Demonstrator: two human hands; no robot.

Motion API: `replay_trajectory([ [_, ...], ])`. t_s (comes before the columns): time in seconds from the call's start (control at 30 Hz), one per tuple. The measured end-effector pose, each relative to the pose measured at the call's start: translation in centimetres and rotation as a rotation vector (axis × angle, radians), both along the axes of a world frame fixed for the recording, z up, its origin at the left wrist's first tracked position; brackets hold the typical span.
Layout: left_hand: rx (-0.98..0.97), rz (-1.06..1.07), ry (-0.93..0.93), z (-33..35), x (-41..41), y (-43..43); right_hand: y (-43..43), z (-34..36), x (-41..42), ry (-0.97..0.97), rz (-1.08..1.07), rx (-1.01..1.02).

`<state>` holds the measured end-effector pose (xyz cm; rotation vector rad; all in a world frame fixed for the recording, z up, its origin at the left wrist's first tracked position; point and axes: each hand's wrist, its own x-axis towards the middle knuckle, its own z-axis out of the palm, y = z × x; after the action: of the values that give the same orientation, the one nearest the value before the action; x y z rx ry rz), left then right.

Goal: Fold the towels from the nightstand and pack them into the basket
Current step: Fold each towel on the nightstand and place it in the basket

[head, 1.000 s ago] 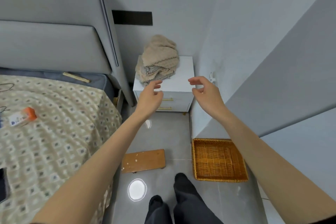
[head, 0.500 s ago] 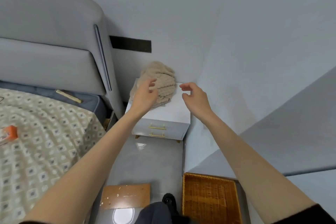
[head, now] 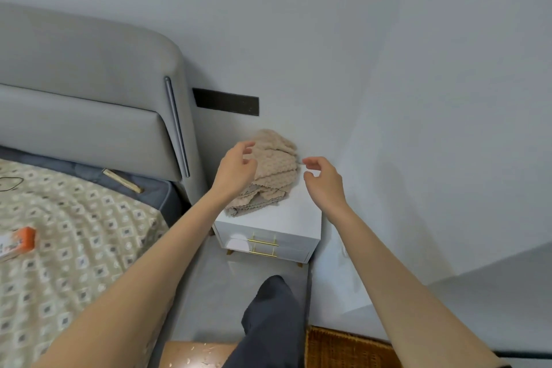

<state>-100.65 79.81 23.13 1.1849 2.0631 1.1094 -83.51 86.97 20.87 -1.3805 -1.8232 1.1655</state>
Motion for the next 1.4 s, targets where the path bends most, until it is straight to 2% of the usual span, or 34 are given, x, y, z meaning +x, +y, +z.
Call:
replay_trajectory([
  [0.4,-0.02,-0.123,0.116,-4.1,-8.1,8.0,6.8,-4.6,-6.8,-0.032,-0.015,-0.037],
  [0.57,-0.077,-0.236,0.156,-8.6,-14.2,13.4,10.9,-8.2,-13.2,-0.101,-0.005,-0.076],
  [0.77,-0.121,-0.358,0.134,-15.2,-18.4,19.2,15.5,-14.2,-18.9,-0.205,-0.024,-0.028],
  [0.9,-0.127,-0.424,0.231,-21.1,-19.1,22.8,18.7,-20.3,-20.4,-0.254,-0.037,0.017],
  [1.07,-0.053,-0.448,0.357,-29.4,-19.1,27.1,22.2,-28.8,-20.6,-0.296,-0.031,0.137],
  [1.27,0.078,-0.358,0.648,-38.8,-18.4,29.6,25.1,-36.3,-20.0,-0.242,-0.078,0.305],
  [1.4,0.203,-0.278,0.619,-41.6,-18.6,30.4,25.8,-38.9,-20.2,-0.154,-0.131,0.386],
])
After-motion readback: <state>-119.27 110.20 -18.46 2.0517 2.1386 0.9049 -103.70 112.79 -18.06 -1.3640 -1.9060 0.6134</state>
